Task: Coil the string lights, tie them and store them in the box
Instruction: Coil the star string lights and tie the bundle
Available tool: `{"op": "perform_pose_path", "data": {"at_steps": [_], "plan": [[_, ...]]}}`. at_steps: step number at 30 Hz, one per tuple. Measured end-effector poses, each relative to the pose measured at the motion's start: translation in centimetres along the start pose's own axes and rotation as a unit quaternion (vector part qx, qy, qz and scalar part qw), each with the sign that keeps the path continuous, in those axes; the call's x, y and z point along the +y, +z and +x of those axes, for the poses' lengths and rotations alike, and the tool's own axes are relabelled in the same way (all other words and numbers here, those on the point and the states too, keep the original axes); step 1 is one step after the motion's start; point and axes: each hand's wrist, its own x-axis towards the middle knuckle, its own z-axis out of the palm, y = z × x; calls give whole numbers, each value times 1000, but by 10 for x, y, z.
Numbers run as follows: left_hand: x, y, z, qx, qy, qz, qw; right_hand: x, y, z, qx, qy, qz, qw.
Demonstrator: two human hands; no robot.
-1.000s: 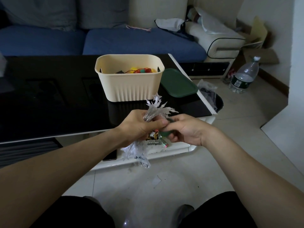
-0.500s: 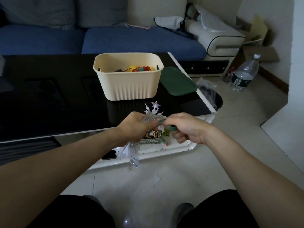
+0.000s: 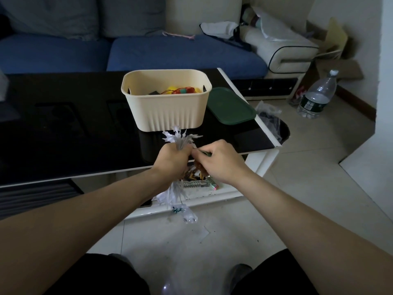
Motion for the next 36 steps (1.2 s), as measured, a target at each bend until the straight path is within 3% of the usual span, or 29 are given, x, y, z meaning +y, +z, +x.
{"op": "perform_pose_path", "data": {"at_steps": [6, 9, 13, 16, 20, 23, 27, 31, 36], "plan": [[1, 1, 2, 10, -52, -103, 993, -6, 6, 5, 158, -6, 4, 987], [8, 0, 2, -1, -20, -134, 991, 0, 3, 10, 164, 59, -32, 984], [8, 6, 1, -17, 3, -97, 995, 3, 10, 17, 153, 117, -31, 981], [4, 8, 2, -20, -3, -76, 997, 1, 17, 20, 118, 117, 6, 986], [-1, -1, 7, -23, -9, -26, 999, -4, 28, 14, -3, 125, 158, 979], [-4, -5, 7, -31, -10, -23, 999, -10, 31, 11, -59, 133, 250, 957], [2, -9, 0, -56, -27, -46, 997, -14, 28, 9, -117, 181, 380, 899], [4, -14, 1, -69, -48, -86, 993, -16, 29, 9, -134, 191, 402, 886], [7, -26, 1, -177, -74, -132, 972, -14, 35, 11, -127, 188, 415, 881]]}}
